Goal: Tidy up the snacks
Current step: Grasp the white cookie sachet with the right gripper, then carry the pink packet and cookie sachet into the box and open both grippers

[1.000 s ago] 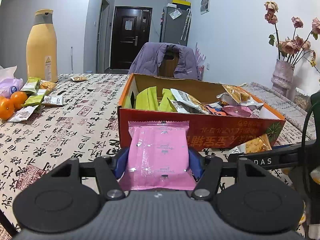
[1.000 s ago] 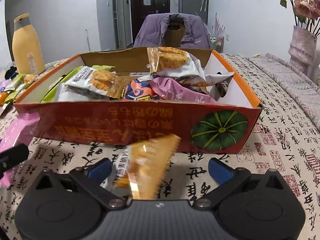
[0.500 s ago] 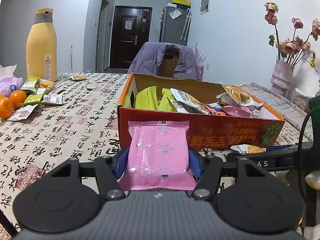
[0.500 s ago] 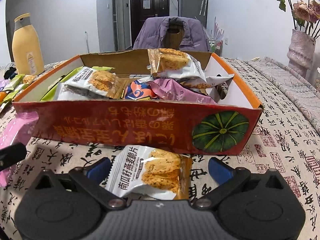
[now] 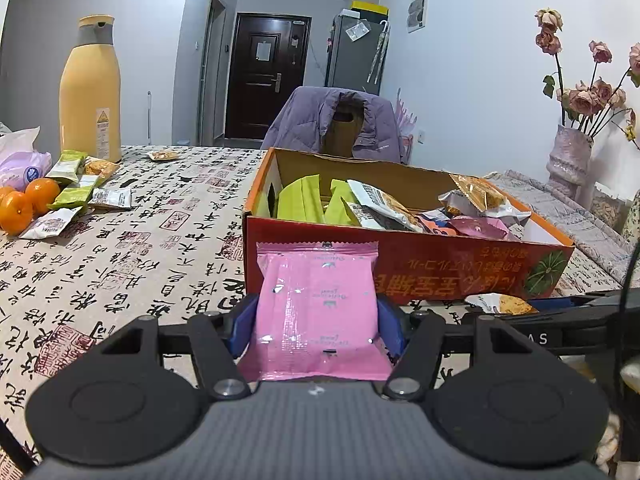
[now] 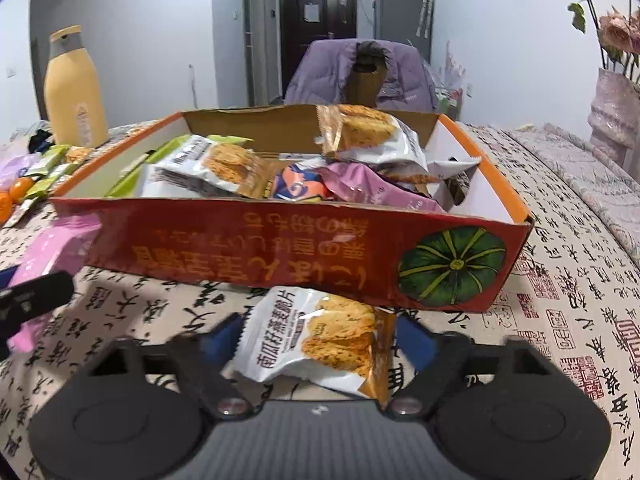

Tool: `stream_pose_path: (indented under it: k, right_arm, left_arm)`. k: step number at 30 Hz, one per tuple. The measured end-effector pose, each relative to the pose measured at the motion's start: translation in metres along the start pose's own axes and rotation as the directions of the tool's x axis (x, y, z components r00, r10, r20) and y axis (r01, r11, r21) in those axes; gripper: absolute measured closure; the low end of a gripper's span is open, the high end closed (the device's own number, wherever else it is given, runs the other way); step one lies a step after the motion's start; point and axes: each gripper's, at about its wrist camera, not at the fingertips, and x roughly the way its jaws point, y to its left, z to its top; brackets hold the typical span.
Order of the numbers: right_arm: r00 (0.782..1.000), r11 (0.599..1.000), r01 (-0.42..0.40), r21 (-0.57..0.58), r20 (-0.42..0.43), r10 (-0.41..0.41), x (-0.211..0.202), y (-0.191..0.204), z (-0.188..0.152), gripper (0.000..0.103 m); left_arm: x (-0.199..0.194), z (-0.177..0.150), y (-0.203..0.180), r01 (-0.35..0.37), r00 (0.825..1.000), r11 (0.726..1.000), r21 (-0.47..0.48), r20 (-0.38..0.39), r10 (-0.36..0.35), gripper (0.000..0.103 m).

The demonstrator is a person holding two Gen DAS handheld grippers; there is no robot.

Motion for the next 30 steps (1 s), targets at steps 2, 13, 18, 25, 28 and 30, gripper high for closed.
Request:
stream_pose_path:
  k: [2, 13, 18, 25, 28, 30]
  right_arm:
    - [1.000, 1.000, -0.005, -0.011, 0.002, 0.005, -0.003, 0.001, -0.001, 0.034]
    - [0.998, 0.999, -0.038, 0.008, 0.047, 0.038, -0.023, -0.004, -0.011, 0.056]
    - [0.996, 0.999, -0.048, 0.015, 0.082, 0.047, -0.037, -0.007, -0.017, 0.056]
    - [0.982, 0.998, -0.061, -0.007, 0.176, 0.061, -0.065, -0.010, -0.009, 0.056]
    - [0.973, 0.998, -0.061, -0.025, 0.220, 0.065, -0.072, -0.010, 0.002, 0.056]
    - [0.968, 0.998, -0.058, -0.040, 0.244, 0.066, -0.074, -0.009, 0.010, 0.056]
  left_arm:
    - [0.000, 0.000, -0.001, -0.002, 1.000, 1.000, 0.004, 0.001, 0.002, 0.040]
    - [-0.003, -0.002, -0.005, -0.018, 1.000, 1.000, 0.023, 0.018, 0.018, 0.040]
    - [-0.009, 0.000, -0.005, -0.014, 0.999, 1.000, 0.022, 0.049, 0.013, 0.040]
    - [-0.016, 0.012, -0.005, -0.012, 0.998, 1.000, 0.014, 0.063, 0.011, 0.040]
    - [-0.020, 0.024, -0.009, 0.001, 0.997, 1.000, 0.023, 0.082, -0.003, 0.040]
    - [-0.021, 0.035, -0.011, 0.012, 0.995, 1.000, 0.027, 0.096, -0.014, 0.040]
